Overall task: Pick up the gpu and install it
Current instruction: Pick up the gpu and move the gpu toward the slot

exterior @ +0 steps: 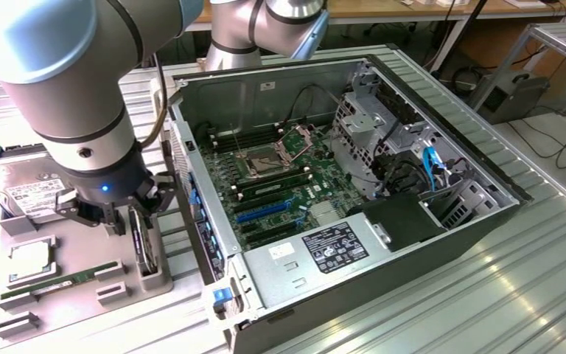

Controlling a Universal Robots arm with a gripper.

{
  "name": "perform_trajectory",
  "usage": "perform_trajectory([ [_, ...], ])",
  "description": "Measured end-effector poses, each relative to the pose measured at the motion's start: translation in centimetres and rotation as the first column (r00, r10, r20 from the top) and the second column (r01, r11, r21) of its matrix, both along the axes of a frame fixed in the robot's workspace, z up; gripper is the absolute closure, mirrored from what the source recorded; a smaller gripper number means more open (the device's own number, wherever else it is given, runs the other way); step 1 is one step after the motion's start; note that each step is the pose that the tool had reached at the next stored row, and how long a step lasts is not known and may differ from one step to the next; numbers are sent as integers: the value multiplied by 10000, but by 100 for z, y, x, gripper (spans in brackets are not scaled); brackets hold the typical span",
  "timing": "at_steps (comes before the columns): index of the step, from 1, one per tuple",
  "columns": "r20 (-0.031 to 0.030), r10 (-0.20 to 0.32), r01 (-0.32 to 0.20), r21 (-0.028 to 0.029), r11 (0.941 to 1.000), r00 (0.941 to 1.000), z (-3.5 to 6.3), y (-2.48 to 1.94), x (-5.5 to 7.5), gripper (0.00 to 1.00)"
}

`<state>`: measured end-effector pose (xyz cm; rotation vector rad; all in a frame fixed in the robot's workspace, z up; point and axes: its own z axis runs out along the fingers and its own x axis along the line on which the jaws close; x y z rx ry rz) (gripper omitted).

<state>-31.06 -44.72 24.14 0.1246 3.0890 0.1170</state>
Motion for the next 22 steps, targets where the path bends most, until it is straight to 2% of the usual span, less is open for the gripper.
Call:
perform_trajectory([
  [3,1,0,0,1,10000,10000,-1,-7,0,59],
  [4,1,0,0,1,10000,10000,0,-8,0,67],
  [6,-1,1,-1,-1,10000,10000,0,-10,0,68],
  [7,-1,0,0,0,10000,10000,0,-11,0,74],
  [12,1,187,-187,8,9998,9998,-1,-21,0,74],
  [20,1,1099,-1099,9,9939,9939,-1,-23,0,74],
  [21,0,974,-974,8,9952,9952,48,-24,1,74],
  [22,0,810,-810,9,9967,9967,140,-23,1,74],
])
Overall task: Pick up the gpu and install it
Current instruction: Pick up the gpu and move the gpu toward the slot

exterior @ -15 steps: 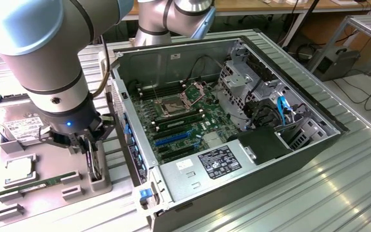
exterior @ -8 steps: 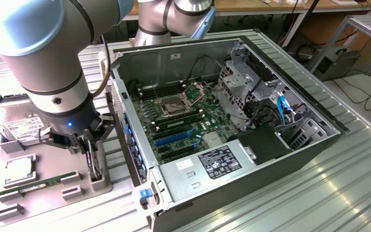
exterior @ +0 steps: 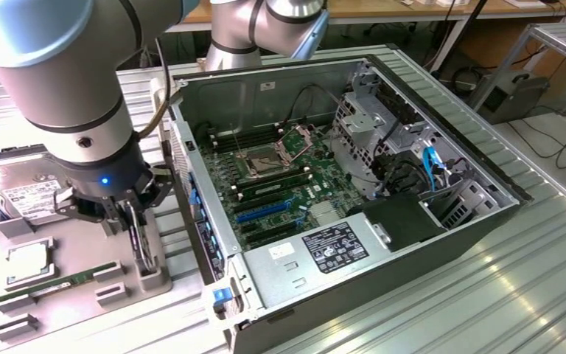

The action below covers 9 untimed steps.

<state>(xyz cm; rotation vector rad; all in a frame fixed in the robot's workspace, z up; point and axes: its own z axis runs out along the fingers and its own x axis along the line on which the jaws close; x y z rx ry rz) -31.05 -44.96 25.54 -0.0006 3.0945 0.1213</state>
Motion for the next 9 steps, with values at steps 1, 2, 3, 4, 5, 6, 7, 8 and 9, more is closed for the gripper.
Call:
perform_trajectory([
  [1,0,-30,30,0,10000,10000,24,0,0,74],
  [2,-1,-54,54,-1,10000,10000,52,0,1,74],
  [3,1,-73,73,0,10000,10000,81,0,1,74],
  [4,0,-87,87,0,10000,10000,107,1,2,74],
  [5,0,-94,94,0,10000,10000,143,1,3,74],
  [6,0,-95,95,0,10000,10000,178,0,4,74],
  [7,1,-96,96,1,10000,10000,226,0,5,74],
  [8,0,-96,96,0,10000,10000,272,0,5,74],
  [9,0,-96,96,0,10000,10000,317,0,5,74],
])
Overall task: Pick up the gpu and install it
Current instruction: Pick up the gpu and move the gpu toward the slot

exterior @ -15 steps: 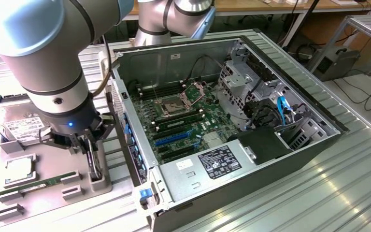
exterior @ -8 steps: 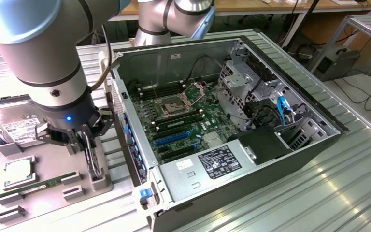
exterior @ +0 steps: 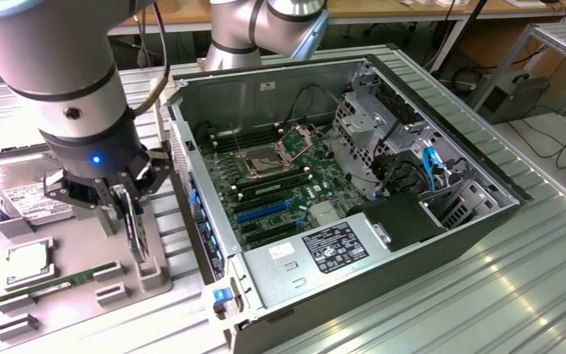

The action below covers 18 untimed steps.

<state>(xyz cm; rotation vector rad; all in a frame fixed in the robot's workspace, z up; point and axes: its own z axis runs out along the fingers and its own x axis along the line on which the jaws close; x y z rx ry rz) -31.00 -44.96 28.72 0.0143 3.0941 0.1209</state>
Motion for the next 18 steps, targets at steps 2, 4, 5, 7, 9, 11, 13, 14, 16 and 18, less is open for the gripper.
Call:
perform_trajectory([
  [2,0,0,0,0,10000,10000,87,-1,0,74],
  [4,-1,1,-1,0,10000,10000,181,-2,2,74],
  [5,-1,1,-1,0,10000,10000,231,-3,3,74],
  [7,-1,1,-1,0,10000,10000,322,-6,5,74],
  [9,0,1,-1,1,10000,10000,414,-10,8,74],
  [11,0,1,-1,1,10000,10000,506,-17,13,74],
  [13,0,1,-1,1,10000,10000,599,-27,22,74],
  [14,1,1,-1,1,10000,10000,641,-32,27,74],
  [16,0,1,-1,1,10000,10000,737,-43,39,74],
  [18,0,1,-1,1,10000,10000,828,-53,54,74],
])
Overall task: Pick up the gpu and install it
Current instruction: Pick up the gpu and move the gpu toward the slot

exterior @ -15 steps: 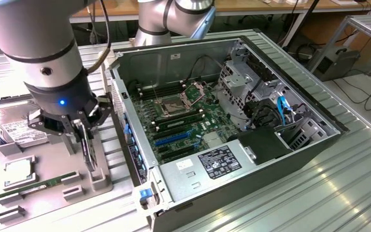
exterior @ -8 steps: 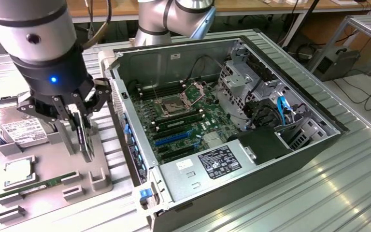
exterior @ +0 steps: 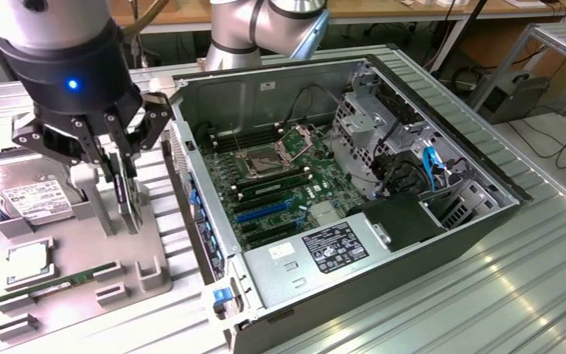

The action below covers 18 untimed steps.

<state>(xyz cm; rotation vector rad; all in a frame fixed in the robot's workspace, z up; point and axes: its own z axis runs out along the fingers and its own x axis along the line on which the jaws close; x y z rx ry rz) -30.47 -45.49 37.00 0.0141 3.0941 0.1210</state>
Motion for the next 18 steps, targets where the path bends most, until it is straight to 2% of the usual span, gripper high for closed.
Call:
perform_trajectory([
  [7,-21,0,0,-1,10000,10000,340,-47,134,74],
  [13,-112,0,0,18,10000,9999,619,-87,395,74],
  [14,-146,-1,1,33,10000,9999,663,-93,487,74],
  [16,-182,-1,2,57,10000,9998,680,-97,670,74],
  [18,-198,2,0,66,10000,9998,680,-98,775,74],
])
